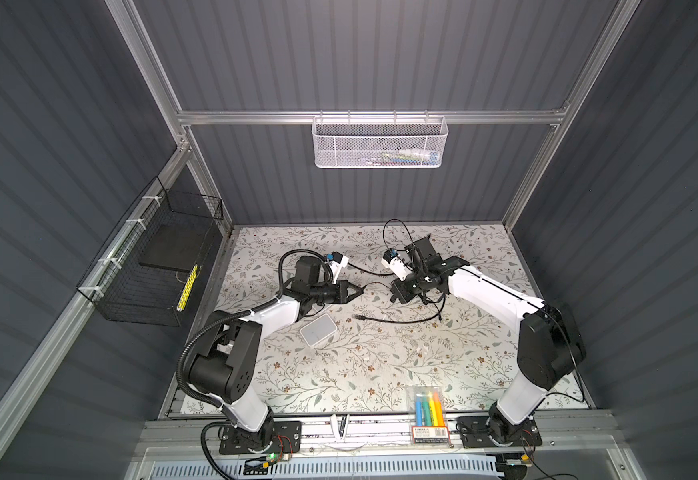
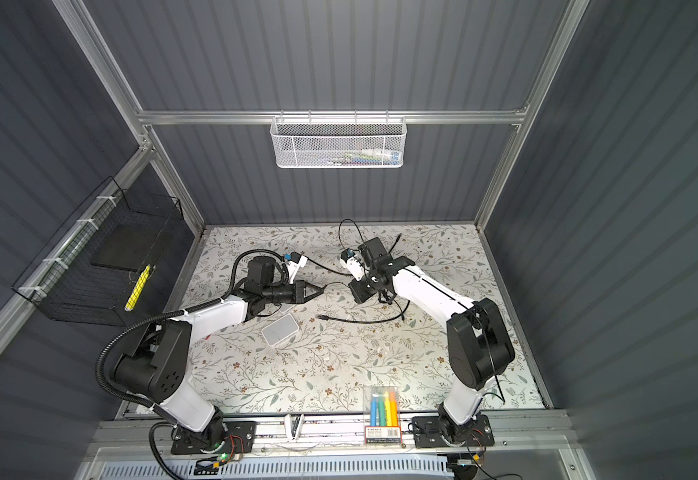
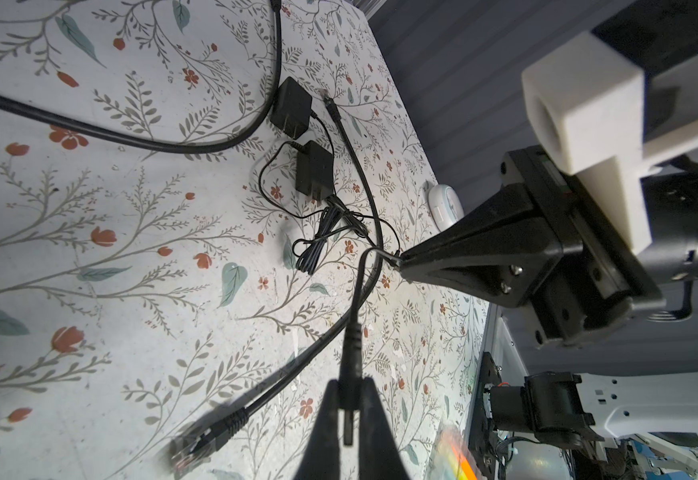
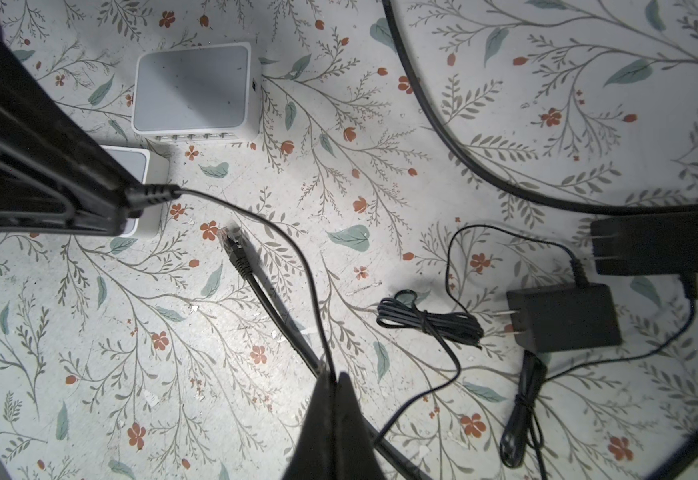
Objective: Insert the plug into the switch port
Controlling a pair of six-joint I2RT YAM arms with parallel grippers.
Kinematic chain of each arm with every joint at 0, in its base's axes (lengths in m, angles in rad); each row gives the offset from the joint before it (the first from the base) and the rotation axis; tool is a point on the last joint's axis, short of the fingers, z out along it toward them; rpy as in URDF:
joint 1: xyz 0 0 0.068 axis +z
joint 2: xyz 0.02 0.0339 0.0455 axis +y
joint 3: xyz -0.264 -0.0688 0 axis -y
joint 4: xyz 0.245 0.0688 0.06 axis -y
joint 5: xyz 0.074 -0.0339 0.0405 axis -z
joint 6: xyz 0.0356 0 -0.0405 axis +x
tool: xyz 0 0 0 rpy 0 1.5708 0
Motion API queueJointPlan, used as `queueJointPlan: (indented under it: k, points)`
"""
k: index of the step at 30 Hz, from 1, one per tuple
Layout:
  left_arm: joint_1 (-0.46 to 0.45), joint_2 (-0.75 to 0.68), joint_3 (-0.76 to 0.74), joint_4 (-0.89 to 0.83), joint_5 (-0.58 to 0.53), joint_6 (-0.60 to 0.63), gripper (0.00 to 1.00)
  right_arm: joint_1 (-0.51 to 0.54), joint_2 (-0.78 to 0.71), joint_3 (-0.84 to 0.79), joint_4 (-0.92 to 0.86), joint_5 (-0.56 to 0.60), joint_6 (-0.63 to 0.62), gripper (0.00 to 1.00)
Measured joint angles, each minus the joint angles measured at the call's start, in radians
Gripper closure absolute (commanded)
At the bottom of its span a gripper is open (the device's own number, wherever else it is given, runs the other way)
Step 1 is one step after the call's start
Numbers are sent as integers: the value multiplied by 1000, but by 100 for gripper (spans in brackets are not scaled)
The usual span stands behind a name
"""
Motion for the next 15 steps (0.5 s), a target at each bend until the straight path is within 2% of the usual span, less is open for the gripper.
queueJointPlan:
  k: [3, 7, 11, 15]
  points:
    - [0, -3, 40, -87, 10, 64, 100, 0, -8, -1, -13, 32, -27, 68]
    - [0, -3, 132, -260, 44, 203, 100, 0, -55, -10, -32, 54, -105, 63]
    - [0, 1, 225, -440, 100, 357, 100, -1, -117, -11, -40, 2, -198, 63]
    - [0, 17, 296, -607, 135, 491, 100, 0, -164, -31, -14, -100, -272, 62]
